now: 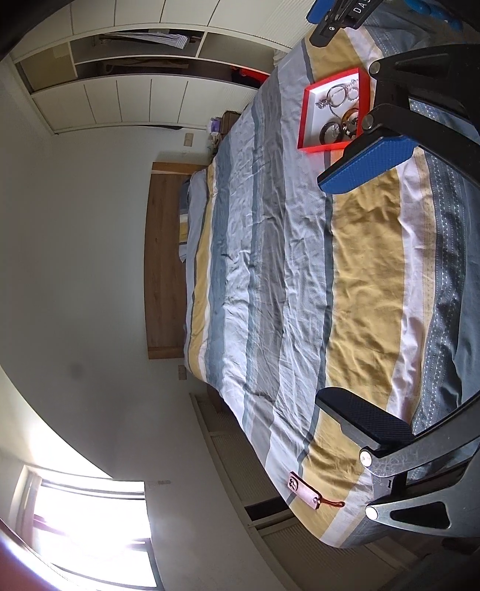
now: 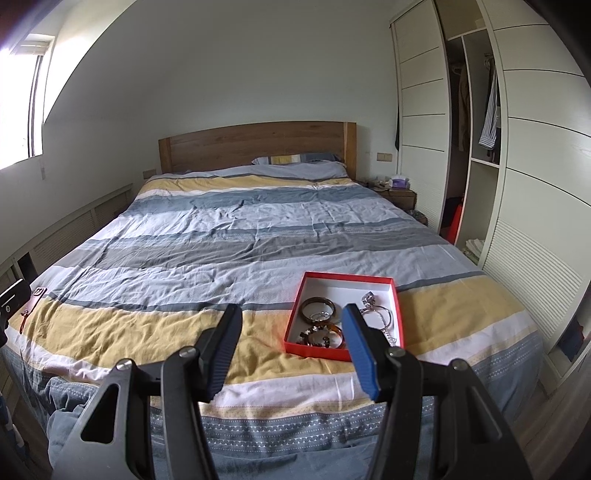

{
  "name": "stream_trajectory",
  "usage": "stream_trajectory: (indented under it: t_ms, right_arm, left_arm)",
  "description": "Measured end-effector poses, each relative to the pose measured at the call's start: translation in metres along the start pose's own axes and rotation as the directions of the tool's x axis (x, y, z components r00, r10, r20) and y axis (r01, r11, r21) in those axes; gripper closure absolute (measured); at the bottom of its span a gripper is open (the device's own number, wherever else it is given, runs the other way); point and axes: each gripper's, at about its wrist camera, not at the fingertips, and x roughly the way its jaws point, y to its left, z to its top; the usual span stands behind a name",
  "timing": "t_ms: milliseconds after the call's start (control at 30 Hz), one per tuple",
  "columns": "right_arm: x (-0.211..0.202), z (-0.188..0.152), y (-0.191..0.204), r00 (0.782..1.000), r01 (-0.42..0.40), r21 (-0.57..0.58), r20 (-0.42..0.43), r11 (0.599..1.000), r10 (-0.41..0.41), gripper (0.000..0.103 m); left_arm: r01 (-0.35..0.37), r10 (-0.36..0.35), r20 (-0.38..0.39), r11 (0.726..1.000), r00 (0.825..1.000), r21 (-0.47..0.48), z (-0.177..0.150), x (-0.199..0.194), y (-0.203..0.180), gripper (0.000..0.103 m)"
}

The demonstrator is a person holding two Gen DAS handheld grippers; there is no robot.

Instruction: Organize jewelry

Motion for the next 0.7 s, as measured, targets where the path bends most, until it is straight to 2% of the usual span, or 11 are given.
stream_trajectory:
  t_ms: [700]
  right_arm:
    - [0.0034,-0.0073,-0.0018,1.000,-0.001,0.008,-0.030,1.000,0.001,0.049]
  left_arm:
    - [-0.001,0.001,-0.021,1.000,1.000,0.011,-0.0069,0.0048,0.0018,0.001]
